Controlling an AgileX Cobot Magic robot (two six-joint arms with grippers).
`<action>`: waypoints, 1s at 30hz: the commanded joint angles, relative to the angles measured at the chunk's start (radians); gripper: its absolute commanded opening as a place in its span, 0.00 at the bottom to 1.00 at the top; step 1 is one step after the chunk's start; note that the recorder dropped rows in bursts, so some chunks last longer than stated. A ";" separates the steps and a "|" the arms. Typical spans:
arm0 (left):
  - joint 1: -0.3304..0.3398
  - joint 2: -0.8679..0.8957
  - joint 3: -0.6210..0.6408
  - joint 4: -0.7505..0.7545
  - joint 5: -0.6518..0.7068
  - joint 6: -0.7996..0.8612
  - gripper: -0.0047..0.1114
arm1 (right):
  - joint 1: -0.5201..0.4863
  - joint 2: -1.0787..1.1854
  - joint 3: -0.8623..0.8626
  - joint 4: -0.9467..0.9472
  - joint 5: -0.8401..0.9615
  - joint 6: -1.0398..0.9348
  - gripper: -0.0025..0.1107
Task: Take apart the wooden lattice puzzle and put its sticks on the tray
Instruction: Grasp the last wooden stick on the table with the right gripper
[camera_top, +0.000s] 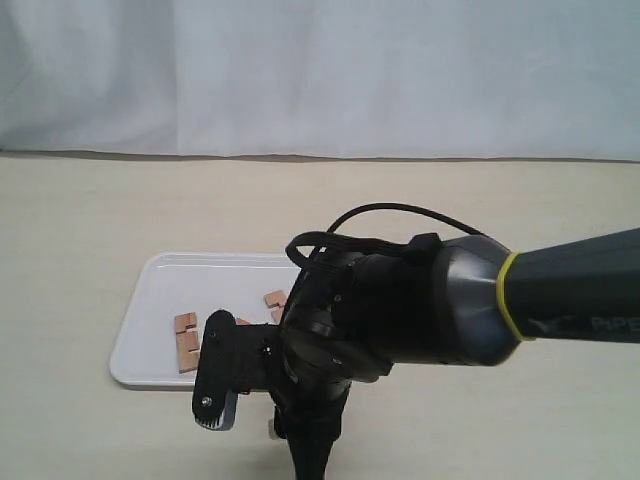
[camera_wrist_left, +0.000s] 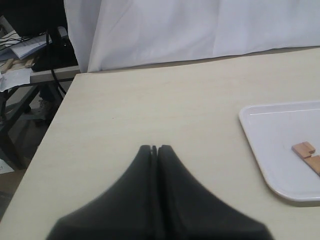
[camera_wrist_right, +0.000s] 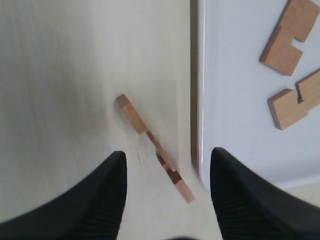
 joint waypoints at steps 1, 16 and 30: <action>0.000 -0.002 0.003 -0.002 -0.012 -0.006 0.04 | -0.008 0.000 -0.005 0.011 -0.043 -0.090 0.45; 0.000 -0.002 0.003 -0.002 -0.010 -0.006 0.04 | -0.008 0.081 0.000 -0.018 -0.056 -0.192 0.45; 0.000 -0.002 0.003 -0.002 -0.010 -0.006 0.04 | 0.020 0.033 0.000 -0.018 -0.033 -0.193 0.06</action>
